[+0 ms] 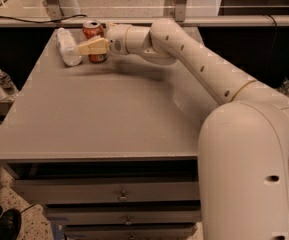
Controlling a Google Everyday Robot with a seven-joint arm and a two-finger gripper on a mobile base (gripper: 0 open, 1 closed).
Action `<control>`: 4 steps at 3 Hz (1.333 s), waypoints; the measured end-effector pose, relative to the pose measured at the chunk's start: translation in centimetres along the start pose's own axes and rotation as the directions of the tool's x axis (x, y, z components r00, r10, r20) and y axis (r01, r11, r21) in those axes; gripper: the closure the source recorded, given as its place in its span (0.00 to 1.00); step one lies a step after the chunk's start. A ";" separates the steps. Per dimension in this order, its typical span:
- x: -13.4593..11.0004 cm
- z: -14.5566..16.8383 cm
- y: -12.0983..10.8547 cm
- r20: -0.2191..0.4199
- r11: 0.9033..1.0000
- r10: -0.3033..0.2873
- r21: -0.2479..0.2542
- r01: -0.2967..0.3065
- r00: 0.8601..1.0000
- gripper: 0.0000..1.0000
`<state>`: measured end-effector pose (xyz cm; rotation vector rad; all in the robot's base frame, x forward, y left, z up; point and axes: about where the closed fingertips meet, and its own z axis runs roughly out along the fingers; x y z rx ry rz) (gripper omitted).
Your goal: Move coke can near blue plastic bottle
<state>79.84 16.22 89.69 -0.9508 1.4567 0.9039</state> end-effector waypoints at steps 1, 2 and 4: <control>-0.3 -1.0 0.2 -0.005 1.000 -0.006 -0.001 0.006 1.000 0.00; -1.7 -5.1 0.2 -0.039 0.999 -0.037 0.027 0.038 0.999 0.00; -7.1 -19.3 3.3 -0.146 0.980 -0.131 0.132 0.150 0.981 0.00</control>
Offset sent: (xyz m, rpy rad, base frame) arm -0.0401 -0.1035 0.0531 -0.1114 -0.0587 -0.0691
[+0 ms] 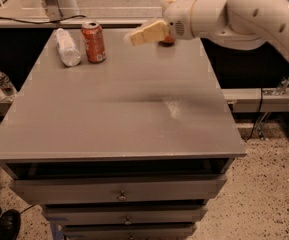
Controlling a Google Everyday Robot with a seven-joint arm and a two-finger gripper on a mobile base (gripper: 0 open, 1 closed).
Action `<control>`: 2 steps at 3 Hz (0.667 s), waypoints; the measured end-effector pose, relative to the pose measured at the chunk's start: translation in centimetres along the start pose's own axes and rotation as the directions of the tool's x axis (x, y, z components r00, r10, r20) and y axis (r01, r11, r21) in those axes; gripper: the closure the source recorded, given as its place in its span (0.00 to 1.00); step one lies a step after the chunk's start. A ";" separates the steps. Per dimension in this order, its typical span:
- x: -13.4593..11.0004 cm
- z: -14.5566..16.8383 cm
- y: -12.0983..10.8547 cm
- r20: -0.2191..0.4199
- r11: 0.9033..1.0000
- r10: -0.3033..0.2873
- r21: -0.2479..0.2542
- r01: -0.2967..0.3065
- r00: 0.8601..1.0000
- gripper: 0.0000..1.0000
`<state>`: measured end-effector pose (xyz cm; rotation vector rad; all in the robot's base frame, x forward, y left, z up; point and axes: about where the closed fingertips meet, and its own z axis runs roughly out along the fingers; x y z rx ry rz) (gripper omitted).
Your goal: Move coke can near blue plastic bottle
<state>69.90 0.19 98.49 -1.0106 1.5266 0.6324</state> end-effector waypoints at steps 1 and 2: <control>-2.3 -9.0 2.5 -0.024 0.996 -0.049 0.075 0.051 0.998 0.00; -2.7 -13.0 2.5 -0.038 0.989 -0.059 0.131 0.064 0.998 0.00</control>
Offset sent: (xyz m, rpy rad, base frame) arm -0.0593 -0.0501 0.0338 -0.0395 -0.0451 -0.0580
